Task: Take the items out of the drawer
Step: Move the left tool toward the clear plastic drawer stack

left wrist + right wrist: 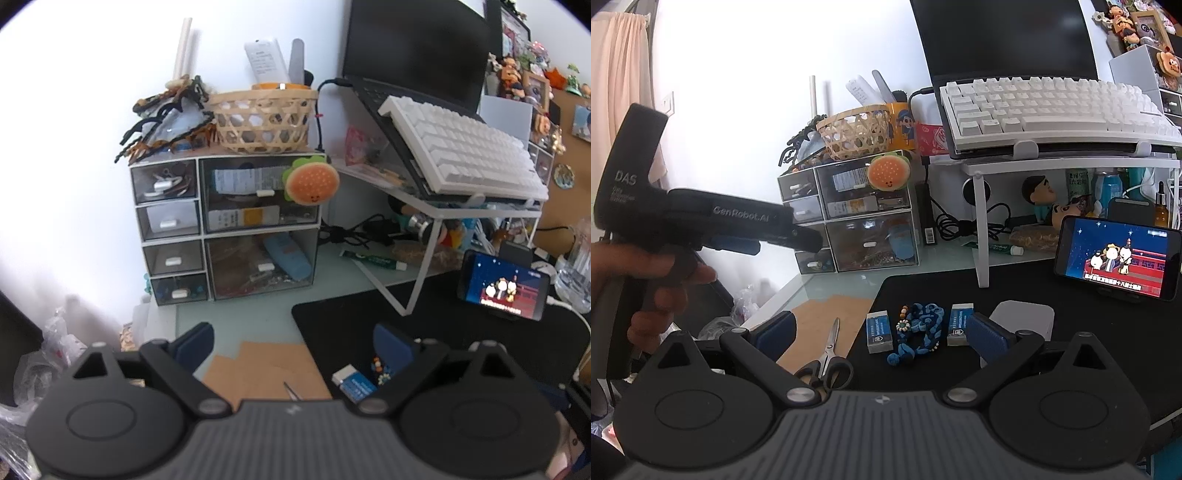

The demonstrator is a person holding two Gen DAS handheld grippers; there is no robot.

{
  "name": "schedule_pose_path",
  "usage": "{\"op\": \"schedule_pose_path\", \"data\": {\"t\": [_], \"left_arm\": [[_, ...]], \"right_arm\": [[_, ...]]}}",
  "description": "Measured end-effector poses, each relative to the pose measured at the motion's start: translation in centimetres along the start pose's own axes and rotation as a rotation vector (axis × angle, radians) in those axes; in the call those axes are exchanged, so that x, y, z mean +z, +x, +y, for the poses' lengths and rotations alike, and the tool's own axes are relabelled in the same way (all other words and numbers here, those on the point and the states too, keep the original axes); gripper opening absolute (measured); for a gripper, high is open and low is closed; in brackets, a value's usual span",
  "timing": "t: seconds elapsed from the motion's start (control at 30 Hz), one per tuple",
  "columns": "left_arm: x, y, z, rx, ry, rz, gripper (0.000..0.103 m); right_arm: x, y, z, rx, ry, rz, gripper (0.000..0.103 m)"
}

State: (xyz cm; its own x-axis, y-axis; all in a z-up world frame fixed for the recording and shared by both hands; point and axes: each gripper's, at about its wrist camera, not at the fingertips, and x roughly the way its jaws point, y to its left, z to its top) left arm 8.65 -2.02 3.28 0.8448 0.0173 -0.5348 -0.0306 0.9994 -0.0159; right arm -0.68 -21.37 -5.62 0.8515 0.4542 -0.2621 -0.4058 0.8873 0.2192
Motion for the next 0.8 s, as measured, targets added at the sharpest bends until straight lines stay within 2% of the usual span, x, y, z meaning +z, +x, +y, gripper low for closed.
{"op": "schedule_pose_path", "data": {"t": [0.33,0.43,0.8], "left_arm": [[1.3,0.6,-0.6,0.010,0.001,-0.001,0.092],[1.8,1.1,-0.8,0.015,0.011,0.008,0.088],[3.3,2.7,-0.8,0.045,0.014,0.024,0.083]], "right_arm": [[0.0,-0.5,-1.1,-0.019,0.032,-0.051,0.101],[0.0,-0.6,-1.3,-0.017,0.037,-0.057,0.101],[-0.3,-0.6,-2.2,-0.032,0.035,-0.055,0.101]]}}
